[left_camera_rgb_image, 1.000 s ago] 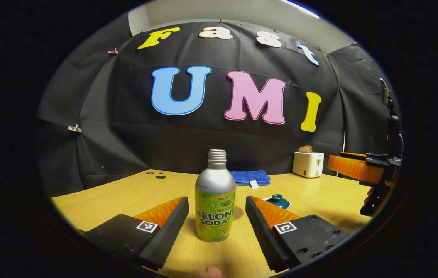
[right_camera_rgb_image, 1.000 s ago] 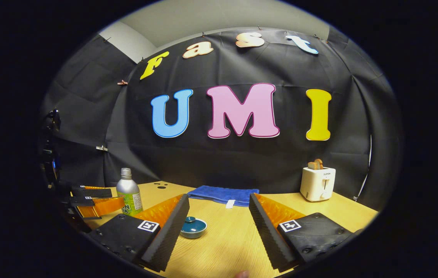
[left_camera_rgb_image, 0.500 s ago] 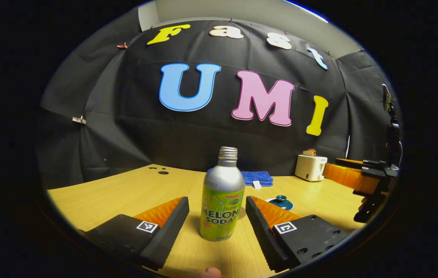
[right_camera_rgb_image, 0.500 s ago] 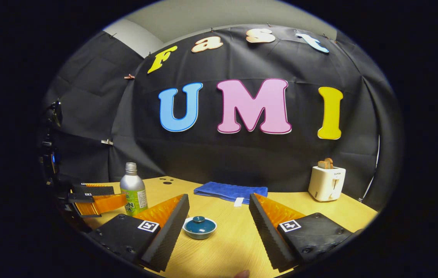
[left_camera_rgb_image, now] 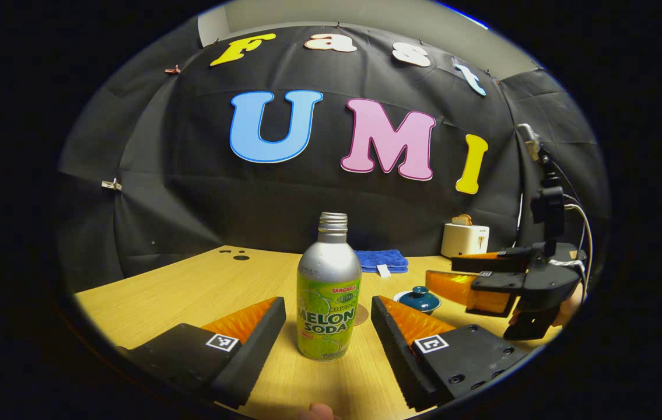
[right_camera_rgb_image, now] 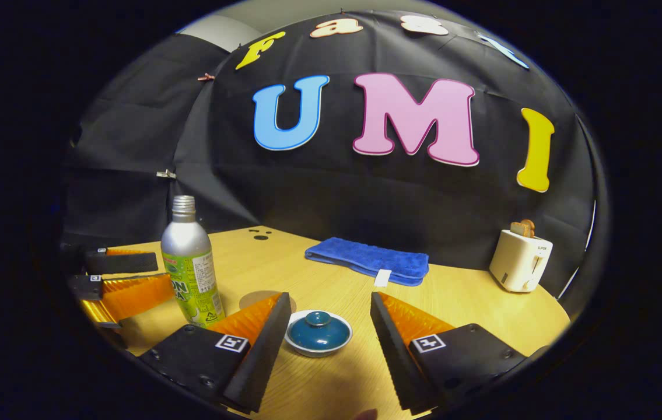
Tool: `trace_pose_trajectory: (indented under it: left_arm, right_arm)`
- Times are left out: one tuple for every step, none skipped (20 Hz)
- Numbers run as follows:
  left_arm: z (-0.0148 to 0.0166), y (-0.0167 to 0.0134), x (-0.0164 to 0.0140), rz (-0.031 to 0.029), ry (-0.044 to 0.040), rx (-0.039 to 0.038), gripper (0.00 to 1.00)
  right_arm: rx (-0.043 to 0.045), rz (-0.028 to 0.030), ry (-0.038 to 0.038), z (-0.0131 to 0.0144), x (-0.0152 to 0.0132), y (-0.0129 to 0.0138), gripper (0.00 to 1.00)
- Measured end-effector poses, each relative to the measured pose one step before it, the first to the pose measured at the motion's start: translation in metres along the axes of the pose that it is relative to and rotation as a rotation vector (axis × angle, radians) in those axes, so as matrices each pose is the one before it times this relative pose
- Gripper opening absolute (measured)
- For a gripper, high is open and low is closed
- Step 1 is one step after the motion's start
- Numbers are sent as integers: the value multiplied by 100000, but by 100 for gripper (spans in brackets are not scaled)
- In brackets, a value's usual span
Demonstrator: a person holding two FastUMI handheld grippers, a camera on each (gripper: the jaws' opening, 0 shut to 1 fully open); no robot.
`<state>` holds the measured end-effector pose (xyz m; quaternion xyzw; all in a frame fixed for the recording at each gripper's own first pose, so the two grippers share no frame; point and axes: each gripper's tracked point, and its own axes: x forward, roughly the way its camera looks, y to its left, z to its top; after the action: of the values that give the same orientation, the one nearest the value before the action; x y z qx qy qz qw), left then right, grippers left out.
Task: Open the teacup lid with one hand, grasp the water bottle and pour water into the teacup with the other hand; after pouring, place the water bottle on the coaster and then close the teacup lid.
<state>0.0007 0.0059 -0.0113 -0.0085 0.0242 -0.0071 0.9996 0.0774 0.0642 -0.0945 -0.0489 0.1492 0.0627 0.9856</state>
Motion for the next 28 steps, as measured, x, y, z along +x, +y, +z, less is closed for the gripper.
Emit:
trace_pose_trajectory:
  left_arm:
    - [-82, 38, -64, 227, -216, 283, 94]
    - [219, 100, 41, 3, -163, -47, 94]
    - [-129, 59, 56, -40, 97, -230, 94]
    - [22, 63, -9, -142, 81, -192, 94]
    - [-117, 52, -51, 9, 238, -57, 94]
    - [115, 105, 87, 195, 81, 164, 94]
    - [-55, 75, -35, 256, -23, 114, 94]
    - [113, 66, -1, 97, -85, -1, 94]
    - [-10, 94, -45, 14, -87, -169, 94]
    - [-15, 10, 114, -93, 50, -239, 94]
    - [-308, -5, 74, -115, 422, -269, 94]
    - [-69, -79, 27, -274, 336, -250, 94]
    - [-127, 5, 167, -271, 429, -389, 94]
    - [6, -73, 110, -352, 459, -441, 94]
    - [-282, -163, 140, -318, 497, -349, 94]
    - [-38, -90, 104, -261, 361, -24, 94]
    - [-196, -92, 158, 8, 127, 200, 94]
    - [86, -21, 220, 45, -34, 225, 94]
    - [3, 55, 407, 95, 232, 150, 94]
    - [1, 89, 360, 336, 276, -79, 94]
    - [-427, 163, 502, 380, 554, -402, 94]
    - [-66, 70, 407, 381, 699, -298, 94]
    - [81, -53, 211, 251, -402, 145, 94]
    - [167, 57, 589, 433, -233, 465, 94]
    - [-91, 121, 606, 762, 186, 822, 94]
    - [89, 102, 499, 1035, 17, 963, 94]
    - [-129, 134, 462, 1076, 42, 1227, 94]
    - [-128, -184, 378, -87, 889, 1960, 93]
  right_arm:
    - [-352, 170, 1955, -567, 610, 174, 81]
    - [369, 194, 2192, -549, 450, 95, 73]
    - [613, 564, 2395, -516, 580, 214, 69]
    - [799, 805, 1842, -290, 422, 269, 69]
    - [698, 942, 1625, -288, 430, 271, 69]
    - [415, -319, 1122, -248, 214, -51, 67]
    - [598, 456, 1380, -385, 458, 118, 51]
    - [29, -177, 109, 91, 17, -48, 45]
    - [293, 545, -417, 171, 34, 91, 42]
    - [142, -1151, 394, 52, -76, -300, 42]
    - [1165, 1176, 36, 93, 38, 23, 27]
    - [1586, 1254, 93, 45, -260, 112, 32]
    - [1225, 822, -703, 180, -238, 143, 32]
    - [820, -7, -1868, 401, -261, -112, 32]
    - [530, -175, -2288, 695, -321, -244, 32]
    - [402, -379, -2774, 948, -561, -248, 32]
    - [250, -564, -3225, 1190, -616, -386, 33]
    - [58, -1104, -3193, 1041, -835, -610, 33]
    - [225, -1257, -3206, 895, -1063, -863, 33]
    - [548, -1245, -2944, 918, -1165, -874, 33]
    - [319, -728, -2606, 829, -1236, -744, 33]
    - [-94, -801, -2089, 737, -1189, -886, 33]
    - [-296, -1452, -1390, 448, -1227, -1154, 32]
    - [-381, -1670, -1044, 335, -1090, -1124, 32]
    - [-360, -1646, -579, 194, -1010, -1165, 32]
    - [-94, -1406, 13, 55, -880, -1054, 32]
    - [159, -1318, 0, -40, -776, -862, 32]
    - [113, -1369, 116, -100, -673, -925, 33]
